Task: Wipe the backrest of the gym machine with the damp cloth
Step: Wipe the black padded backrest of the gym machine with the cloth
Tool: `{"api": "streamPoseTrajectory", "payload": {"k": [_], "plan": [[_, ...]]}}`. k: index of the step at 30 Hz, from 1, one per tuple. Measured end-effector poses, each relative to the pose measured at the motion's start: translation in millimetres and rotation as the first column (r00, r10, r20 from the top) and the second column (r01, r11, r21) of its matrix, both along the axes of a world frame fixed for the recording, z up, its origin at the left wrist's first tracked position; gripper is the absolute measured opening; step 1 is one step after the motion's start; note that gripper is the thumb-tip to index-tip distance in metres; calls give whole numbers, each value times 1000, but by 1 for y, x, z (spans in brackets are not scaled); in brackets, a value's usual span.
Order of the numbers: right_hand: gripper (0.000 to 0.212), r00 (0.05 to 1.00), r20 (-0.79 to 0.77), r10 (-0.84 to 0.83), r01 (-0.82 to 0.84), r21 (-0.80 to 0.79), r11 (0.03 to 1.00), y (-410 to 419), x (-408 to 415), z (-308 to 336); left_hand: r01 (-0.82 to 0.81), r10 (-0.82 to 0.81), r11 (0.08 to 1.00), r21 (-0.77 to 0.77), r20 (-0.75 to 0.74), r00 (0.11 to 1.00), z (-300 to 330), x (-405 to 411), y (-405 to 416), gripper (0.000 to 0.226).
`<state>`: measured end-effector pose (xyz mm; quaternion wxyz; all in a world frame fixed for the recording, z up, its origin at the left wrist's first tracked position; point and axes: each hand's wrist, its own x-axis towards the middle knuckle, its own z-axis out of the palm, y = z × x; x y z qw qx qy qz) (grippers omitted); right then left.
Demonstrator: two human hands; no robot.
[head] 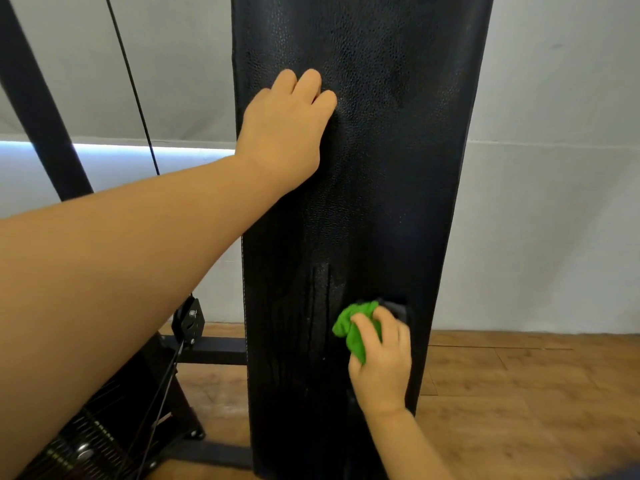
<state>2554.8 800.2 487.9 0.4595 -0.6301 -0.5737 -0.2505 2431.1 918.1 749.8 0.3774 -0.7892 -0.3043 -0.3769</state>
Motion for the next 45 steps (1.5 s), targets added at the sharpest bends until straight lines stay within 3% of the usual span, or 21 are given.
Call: {"api": "streamPoseTrajectory", "payload": {"k": [3, 8, 10, 17, 24, 34, 37, 39, 45], "plan": [[72, 999, -15, 45, -46, -92, 995, -6, -2, -13, -13, 13, 999, -29, 0, 1000, 2, 0, -1, 28], [48, 998, 12, 63, -63, 19, 998, 4, -4, 9, -62, 61, 993, -104, -17, 998, 4, 0, -9, 31], [31, 997, 46, 57, -61, 99, 993, 20, -8, 40, -88, 84, 985, -145, -35, 996, 7, 0, -13, 33], [31, 997, -45, -62, 71, 229, 971, 76, -24, 178, -178, 158, 960, -217, -106, 982, 16, 0, -17, 35], [36, 997, 39, -70, 61, 182, 981, 67, -27, 146, -169, 146, 955, -246, -108, 983, 16, -2, -19, 38], [30, 991, 126, 38, -32, -54, 998, 20, -51, 7, -170, 152, 957, -236, -92, 984, 17, -2, -19, 39], [39, 992, 108, 68, -60, -76, 995, 19, -51, 13, -174, 155, 958, -229, -97, 983, 16, -2, -18, 40], [35, 989, 123, 82, -79, -23, 997, 25, -52, 28, -170, 152, 959, -228, -94, 984, 17, -3, -18, 40], [26, 1000, 3, -12, 11, 203, 979, 79, -64, 145, -164, 144, 961, -222, -105, 984, 19, -3, -18, 42]]}}
